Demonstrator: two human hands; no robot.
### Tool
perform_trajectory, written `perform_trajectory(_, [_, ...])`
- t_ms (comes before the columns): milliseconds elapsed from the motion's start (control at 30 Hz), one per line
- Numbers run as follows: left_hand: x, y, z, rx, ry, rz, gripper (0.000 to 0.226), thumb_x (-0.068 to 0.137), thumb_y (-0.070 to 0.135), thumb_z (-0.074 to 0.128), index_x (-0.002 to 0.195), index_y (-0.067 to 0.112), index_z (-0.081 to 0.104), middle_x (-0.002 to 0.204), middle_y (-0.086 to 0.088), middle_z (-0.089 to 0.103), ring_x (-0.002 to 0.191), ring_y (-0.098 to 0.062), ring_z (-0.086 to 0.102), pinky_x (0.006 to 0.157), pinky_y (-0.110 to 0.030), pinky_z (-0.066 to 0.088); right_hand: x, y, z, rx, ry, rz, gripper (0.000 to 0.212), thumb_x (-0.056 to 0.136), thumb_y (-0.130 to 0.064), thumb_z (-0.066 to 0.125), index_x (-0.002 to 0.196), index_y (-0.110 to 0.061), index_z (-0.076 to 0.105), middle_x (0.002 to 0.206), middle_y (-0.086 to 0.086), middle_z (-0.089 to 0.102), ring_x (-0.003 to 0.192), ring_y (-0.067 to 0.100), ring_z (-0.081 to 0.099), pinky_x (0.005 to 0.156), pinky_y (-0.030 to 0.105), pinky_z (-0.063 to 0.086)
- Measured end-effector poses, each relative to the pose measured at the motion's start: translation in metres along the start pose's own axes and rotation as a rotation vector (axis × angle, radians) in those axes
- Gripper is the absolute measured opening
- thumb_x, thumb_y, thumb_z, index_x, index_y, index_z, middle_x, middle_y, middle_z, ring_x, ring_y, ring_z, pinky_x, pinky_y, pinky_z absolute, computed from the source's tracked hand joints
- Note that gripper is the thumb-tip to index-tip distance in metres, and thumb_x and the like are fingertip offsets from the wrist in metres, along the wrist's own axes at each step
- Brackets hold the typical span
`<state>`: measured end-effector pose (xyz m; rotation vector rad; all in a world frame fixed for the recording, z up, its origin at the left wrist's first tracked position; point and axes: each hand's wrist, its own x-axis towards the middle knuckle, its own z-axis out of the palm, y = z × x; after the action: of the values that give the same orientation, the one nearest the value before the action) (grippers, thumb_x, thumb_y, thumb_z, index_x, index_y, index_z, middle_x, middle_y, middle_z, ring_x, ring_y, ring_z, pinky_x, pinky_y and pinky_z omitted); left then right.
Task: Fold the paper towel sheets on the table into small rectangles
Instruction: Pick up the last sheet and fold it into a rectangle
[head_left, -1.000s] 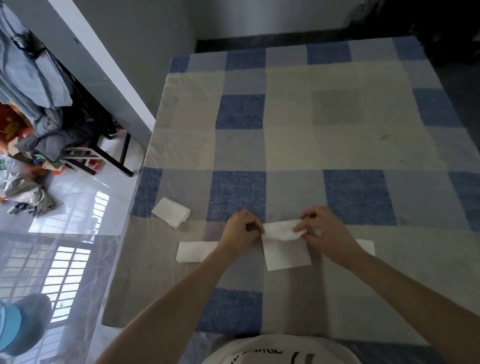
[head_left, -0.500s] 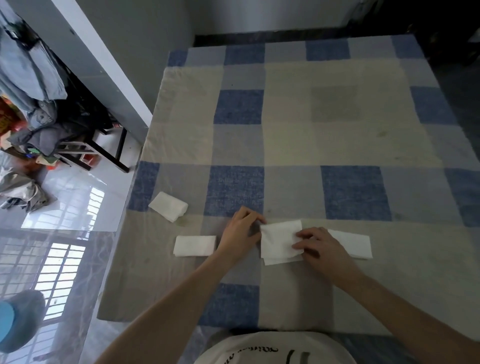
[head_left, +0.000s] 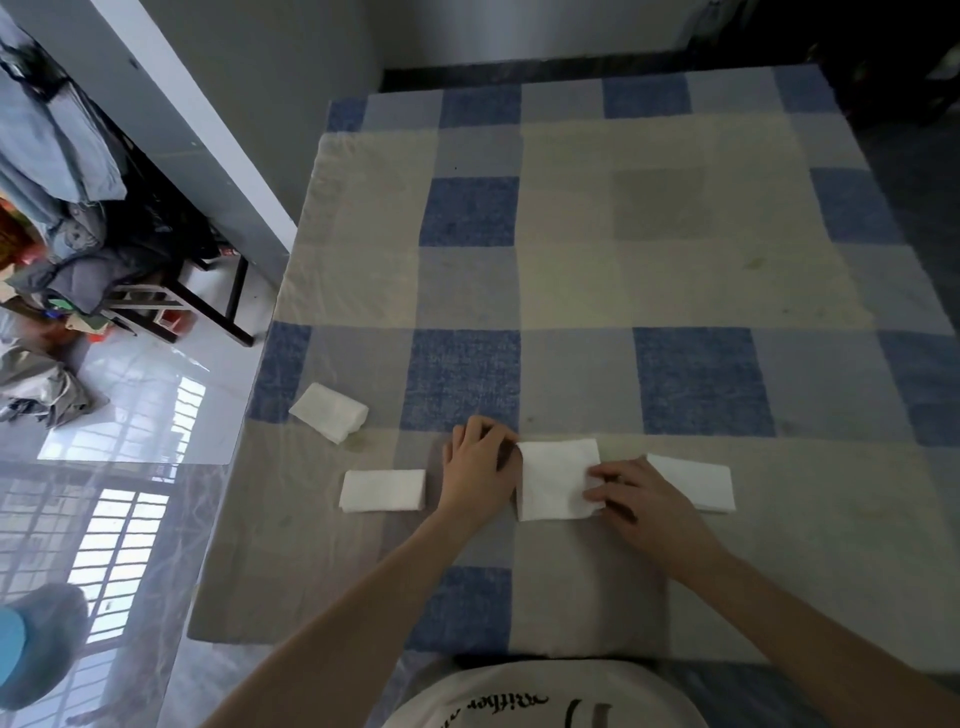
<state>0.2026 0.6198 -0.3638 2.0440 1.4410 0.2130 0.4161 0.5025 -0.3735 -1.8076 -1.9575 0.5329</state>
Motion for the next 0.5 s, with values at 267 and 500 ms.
perform_trajectory(267, [-0.009,0.025,-0.007,-0.25,0.191,-0.022,0.035,0.073,-0.007,0.047,0.097,0.018,0.052,0.102,0.005,0.045,0.097,-0.017,0.041,0.087,-0.038,0.039,0.002,-0.001,-0.001,-0.044,-0.04,0.028,0.023,0.069,-0.016,0.084,0.089,-0.027,0.076,0.112,-0.004,0.067,0.093,0.017,0.059,0.073,0.022,0.047])
perform_trajectory(500, [-0.035,0.044,0.034,0.179,-0.161,0.462,0.056,0.089,0.011,0.045,0.144,0.009,0.035,0.155,-0.008,0.029,0.145,-0.024,0.019,0.119,-0.044,0.017,0.004,-0.003,0.001,-0.09,-0.069,0.037,0.019,0.079,-0.022,0.067,0.097,-0.024,0.074,0.11,-0.002,0.063,0.095,0.019,0.057,0.076,0.023,0.044])
